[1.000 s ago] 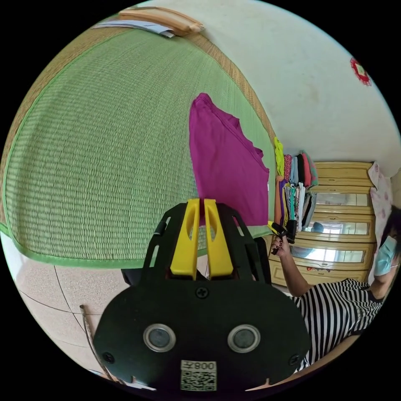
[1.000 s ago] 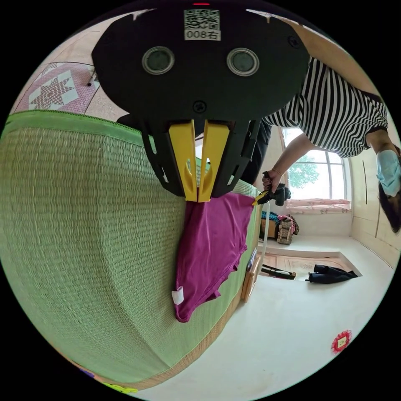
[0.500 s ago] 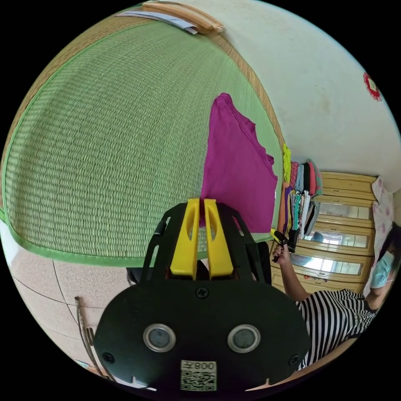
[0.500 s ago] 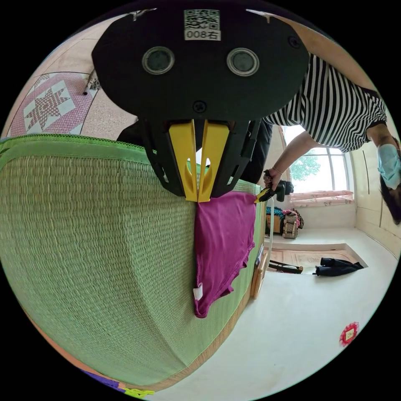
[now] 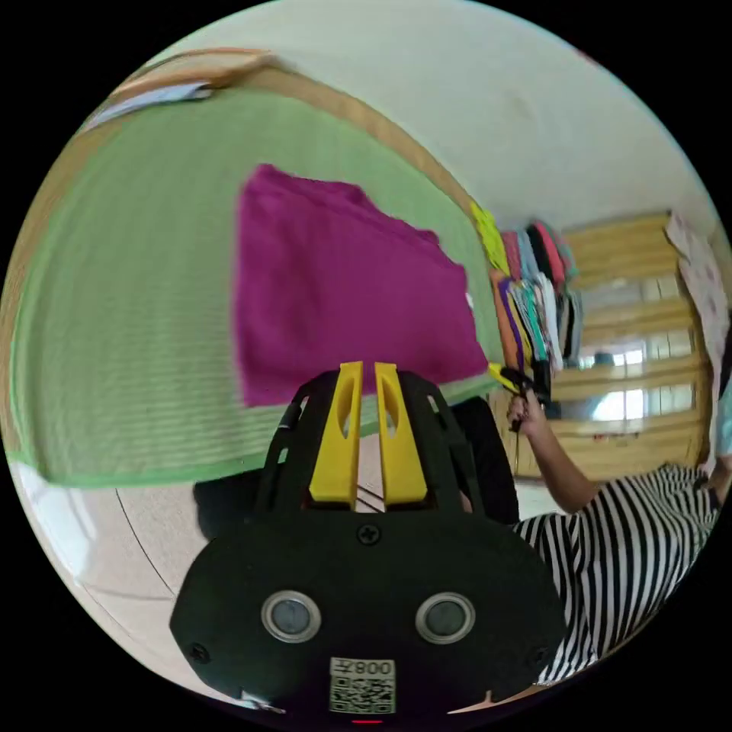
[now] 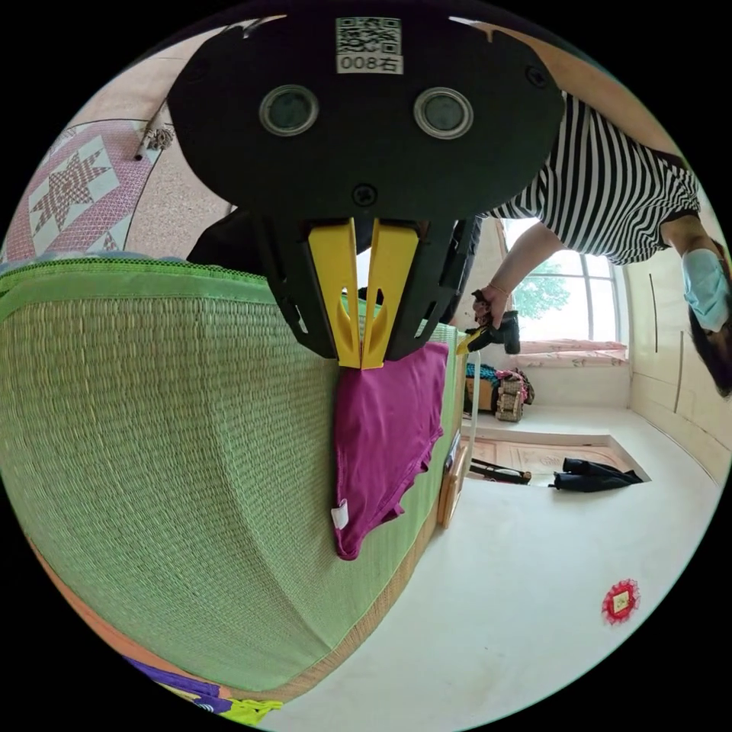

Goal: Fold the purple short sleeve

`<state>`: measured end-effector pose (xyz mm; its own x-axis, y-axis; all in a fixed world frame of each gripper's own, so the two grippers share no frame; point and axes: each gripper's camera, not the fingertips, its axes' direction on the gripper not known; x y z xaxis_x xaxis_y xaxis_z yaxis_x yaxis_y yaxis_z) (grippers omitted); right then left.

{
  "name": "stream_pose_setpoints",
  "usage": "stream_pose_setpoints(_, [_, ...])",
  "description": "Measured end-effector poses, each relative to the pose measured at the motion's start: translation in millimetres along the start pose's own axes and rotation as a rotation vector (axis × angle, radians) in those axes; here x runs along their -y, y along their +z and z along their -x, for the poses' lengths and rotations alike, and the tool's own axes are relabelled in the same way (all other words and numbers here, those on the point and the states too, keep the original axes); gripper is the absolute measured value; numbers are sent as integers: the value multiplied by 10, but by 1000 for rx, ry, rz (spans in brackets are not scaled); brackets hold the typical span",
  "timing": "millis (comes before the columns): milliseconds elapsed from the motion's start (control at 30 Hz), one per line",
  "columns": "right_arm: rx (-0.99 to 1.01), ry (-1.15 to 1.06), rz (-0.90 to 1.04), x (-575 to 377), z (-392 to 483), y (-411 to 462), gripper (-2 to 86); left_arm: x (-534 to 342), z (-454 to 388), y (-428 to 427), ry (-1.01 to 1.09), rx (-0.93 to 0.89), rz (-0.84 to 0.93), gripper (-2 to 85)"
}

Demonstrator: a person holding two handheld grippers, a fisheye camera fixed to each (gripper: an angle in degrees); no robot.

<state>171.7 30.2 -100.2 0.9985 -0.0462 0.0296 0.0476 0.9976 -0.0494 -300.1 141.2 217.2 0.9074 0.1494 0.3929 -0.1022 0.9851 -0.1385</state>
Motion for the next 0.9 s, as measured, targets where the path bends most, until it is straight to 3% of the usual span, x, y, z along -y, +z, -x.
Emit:
stream_pose_setpoints(233, [52,-22,-48,-52,131,-197,1,204,-1561,1880,467,-76,161,59])
stream_pose_setpoints(333, [75,-28,-53,-24,153,-233,1,141,-2023,2597,633,1,241,74])
stream_pose_setpoints(467, [106,-41,-51,47,188,-244,1,-56,-2468,3383,810,233,266,92])
stream_pose_setpoints(667, [119,-56,-43,155,210,-244,2,-263,-2620,4320,875,454,302,47])
stream_pose_setpoints(900, [76,-10,-66,297,15,-294,7,-393,-2502,4767,800,409,264,30])
